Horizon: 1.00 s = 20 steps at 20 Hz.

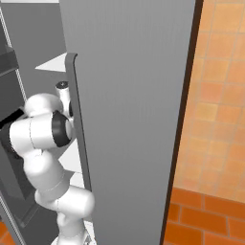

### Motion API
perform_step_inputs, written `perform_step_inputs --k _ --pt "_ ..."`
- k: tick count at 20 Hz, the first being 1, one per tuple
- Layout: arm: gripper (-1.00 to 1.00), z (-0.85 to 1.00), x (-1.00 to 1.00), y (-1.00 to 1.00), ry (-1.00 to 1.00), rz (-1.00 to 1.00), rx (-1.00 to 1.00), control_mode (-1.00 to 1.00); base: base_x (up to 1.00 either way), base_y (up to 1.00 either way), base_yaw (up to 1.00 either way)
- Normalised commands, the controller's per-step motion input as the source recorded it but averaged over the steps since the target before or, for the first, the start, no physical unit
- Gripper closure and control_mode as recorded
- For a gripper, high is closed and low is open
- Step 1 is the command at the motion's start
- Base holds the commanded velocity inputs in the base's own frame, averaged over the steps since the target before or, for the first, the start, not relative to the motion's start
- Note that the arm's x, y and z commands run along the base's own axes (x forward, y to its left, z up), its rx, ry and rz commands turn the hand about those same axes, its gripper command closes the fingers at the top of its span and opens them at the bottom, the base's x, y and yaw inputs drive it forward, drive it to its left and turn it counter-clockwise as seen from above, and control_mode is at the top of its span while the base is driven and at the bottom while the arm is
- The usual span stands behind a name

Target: Take the meat container that has the fish and place it on the second highest rack of the freezer. Then take the vegetable container that has the corn and tomato and place it on the highest rack of the freezer.

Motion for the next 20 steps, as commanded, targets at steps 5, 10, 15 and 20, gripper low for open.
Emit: perform_step_inputs --k 5,10,15,20 --pt "1.00 -0.14 0.44 0.05 0.01 -0.06 0.00 -1.00 0.00 0.00 0.00" --pt "1.00 -0.26 0.20 0.01 0.01 -0.06 0.00 -1.00 0.00 0.00 0.00" --pt "-1.00 -0.33 0.02 0.07 0.01 -0.05 0.00 -1.00 0.00 0.00 0.00" --pt "-1.00 -0.03 -0.38 0.00 -0.04 -0.01 0.00 -1.00 0.00 0.00 0.00"
